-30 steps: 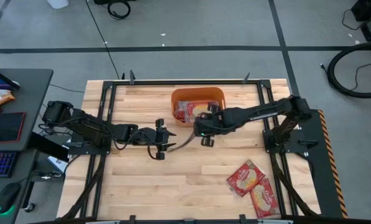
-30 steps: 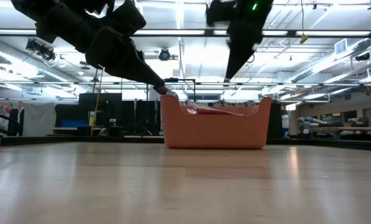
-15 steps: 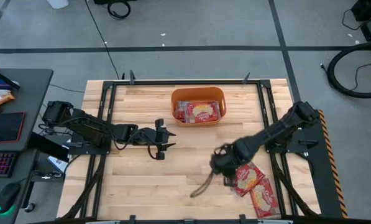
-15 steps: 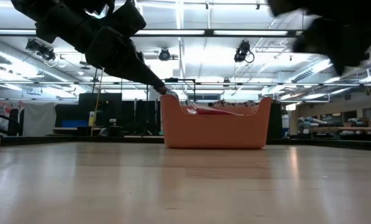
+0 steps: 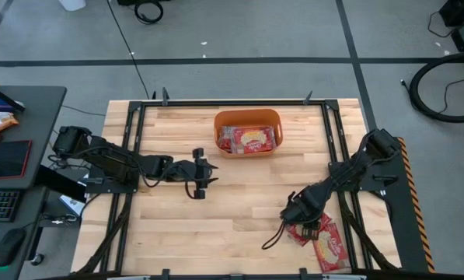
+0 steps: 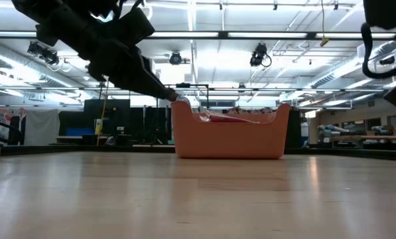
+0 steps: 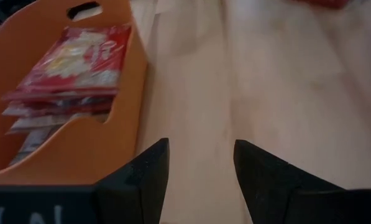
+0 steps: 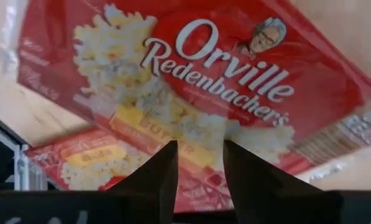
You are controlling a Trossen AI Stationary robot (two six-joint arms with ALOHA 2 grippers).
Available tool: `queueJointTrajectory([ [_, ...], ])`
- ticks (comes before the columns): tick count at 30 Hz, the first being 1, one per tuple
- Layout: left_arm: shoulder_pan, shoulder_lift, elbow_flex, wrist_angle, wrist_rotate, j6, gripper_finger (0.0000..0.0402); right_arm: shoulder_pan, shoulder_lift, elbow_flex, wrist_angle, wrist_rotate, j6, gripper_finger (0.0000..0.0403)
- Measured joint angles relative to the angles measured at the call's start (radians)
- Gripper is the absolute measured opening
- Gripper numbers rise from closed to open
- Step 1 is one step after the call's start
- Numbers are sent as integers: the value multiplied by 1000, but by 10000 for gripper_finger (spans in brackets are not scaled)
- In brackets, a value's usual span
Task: Sort popcorn bags into baskets
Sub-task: Put the top red popcorn bag into the orange bin
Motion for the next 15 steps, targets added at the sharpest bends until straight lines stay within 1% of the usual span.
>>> queueJointTrajectory([
  [2,0,0,0,-11,-26,0,185,-9,0,-16,33,11,-23,132],
  [4,0,0,0,-18,-34,1,185,-32,0,-15,50,52,-52,130],
  [5,0,0,0,-17,-34,1,185,-47,0,-5,50,90,-68,128],
  [8,0,0,0,-17,-35,1,185,-93,0,39,76,258,-157,121],
  [12,0,0,0,-17,-35,3,185,-158,1,113,103,560,-306,110],
  [13,0,0,0,-17,-35,3,185,-173,1,139,103,621,-326,108],
  [15,0,0,0,-17,-35,2,185,-195,1,191,92,692,-367,104],
])
